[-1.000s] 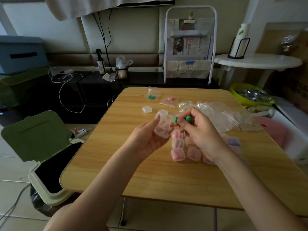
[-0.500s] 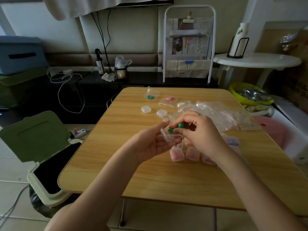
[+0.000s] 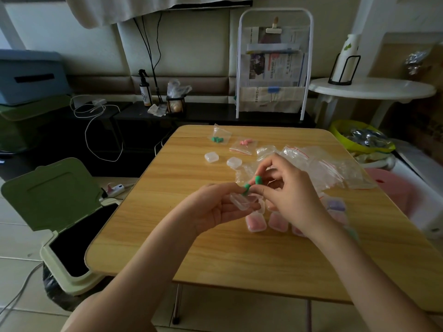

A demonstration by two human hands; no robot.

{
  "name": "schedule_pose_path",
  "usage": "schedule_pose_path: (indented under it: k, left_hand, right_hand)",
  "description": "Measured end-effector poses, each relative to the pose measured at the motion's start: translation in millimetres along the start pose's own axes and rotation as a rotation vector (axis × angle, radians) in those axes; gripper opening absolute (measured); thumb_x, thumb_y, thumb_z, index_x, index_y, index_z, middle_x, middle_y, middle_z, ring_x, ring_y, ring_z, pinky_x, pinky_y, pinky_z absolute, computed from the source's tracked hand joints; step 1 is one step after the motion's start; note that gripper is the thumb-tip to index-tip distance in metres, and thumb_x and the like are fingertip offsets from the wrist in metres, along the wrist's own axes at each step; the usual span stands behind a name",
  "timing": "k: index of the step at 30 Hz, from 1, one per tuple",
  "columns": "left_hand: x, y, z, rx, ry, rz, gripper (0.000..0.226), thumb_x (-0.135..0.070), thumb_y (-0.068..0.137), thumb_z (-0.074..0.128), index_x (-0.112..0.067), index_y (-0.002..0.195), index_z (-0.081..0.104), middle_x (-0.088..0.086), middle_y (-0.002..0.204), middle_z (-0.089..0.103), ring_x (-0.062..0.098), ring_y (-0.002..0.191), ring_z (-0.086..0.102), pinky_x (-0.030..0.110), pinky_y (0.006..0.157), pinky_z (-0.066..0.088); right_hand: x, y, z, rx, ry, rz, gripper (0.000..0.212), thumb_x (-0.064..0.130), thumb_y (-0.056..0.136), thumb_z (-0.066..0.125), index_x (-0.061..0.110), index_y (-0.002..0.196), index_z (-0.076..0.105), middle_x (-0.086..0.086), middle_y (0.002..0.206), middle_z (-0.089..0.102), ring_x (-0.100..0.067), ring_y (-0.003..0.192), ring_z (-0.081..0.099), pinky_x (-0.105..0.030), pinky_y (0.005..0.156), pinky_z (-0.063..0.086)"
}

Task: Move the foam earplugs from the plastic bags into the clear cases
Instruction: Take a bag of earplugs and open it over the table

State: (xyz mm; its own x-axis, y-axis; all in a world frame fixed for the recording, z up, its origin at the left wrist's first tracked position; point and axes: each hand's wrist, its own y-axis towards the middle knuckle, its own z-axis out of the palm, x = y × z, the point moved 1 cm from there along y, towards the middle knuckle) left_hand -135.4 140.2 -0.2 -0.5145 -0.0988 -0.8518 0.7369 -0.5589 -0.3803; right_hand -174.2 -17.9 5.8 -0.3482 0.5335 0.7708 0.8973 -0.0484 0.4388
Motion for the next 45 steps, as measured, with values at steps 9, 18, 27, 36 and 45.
schedule_pose_path:
  k: [9,18,27,36,45]
  left_hand:
    - [-2.8,0.6,-0.6,-0.059,-0.091,0.06,0.02,-0.004,0.091,0.053,0.009,0.103,0.06,0.027,0.096,0.069,0.027,0.079,0.072,0.024,0.06,0.058]
    - [-2.6,2.4,1.4,-0.031,-0.118,0.094,0.023,-0.005,0.092,0.051,0.01,0.108,0.06,0.026,0.094,0.07,0.025,0.079,0.072,0.025,0.062,0.058]
    - [-1.3,4.9,3.0,-0.024,-0.151,0.071,0.023,-0.004,0.092,0.05,0.01,0.109,0.058,0.026,0.095,0.07,0.025,0.08,0.072,0.026,0.066,0.06]
    - [-2.7,5.2,3.8,0.004,-0.256,0.037,0.036,-0.014,0.095,0.053,0.013,0.118,0.054,0.027,0.094,0.069,0.024,0.075,0.072,0.027,0.069,0.06]
    - [-3.5,5.2,4.7,0.013,-0.197,0.014,0.05,-0.034,0.099,0.04,0.013,0.112,0.054,0.026,0.096,0.068,0.026,0.075,0.071,0.027,0.063,0.059]
  right_hand:
    - [-5.0,0.2,-0.4,-0.044,0.347,0.204,0.012,0.014,0.088,0.066,0.021,0.097,0.069,0.003,0.082,0.072,-0.016,0.074,0.067,-0.025,0.068,0.055]
    - [-4.6,-1.2,5.1,-0.126,0.04,0.064,0.005,0.017,0.082,0.073,0.013,0.081,0.069,0.005,0.074,0.062,0.004,0.063,0.057,-0.008,0.059,0.042]
    - [-8.8,-1.6,11.1,-0.144,0.039,0.034,0.013,0.012,0.084,0.07,0.015,0.091,0.059,0.008,0.086,0.06,-0.001,0.071,0.055,-0.013,0.062,0.047]
    - [-3.6,-1.8,3.9,0.134,0.308,0.256,0.038,0.05,0.085,0.053,0.029,0.118,0.055,0.014,0.109,0.065,-0.009,0.086,0.066,-0.017,0.066,0.051]
    - [-6.7,-6.5,13.4,0.103,0.161,0.133,0.053,0.028,0.077,0.077,0.037,0.121,0.049,0.021,0.112,0.057,0.013,0.1,0.055,-0.01,0.08,0.048]
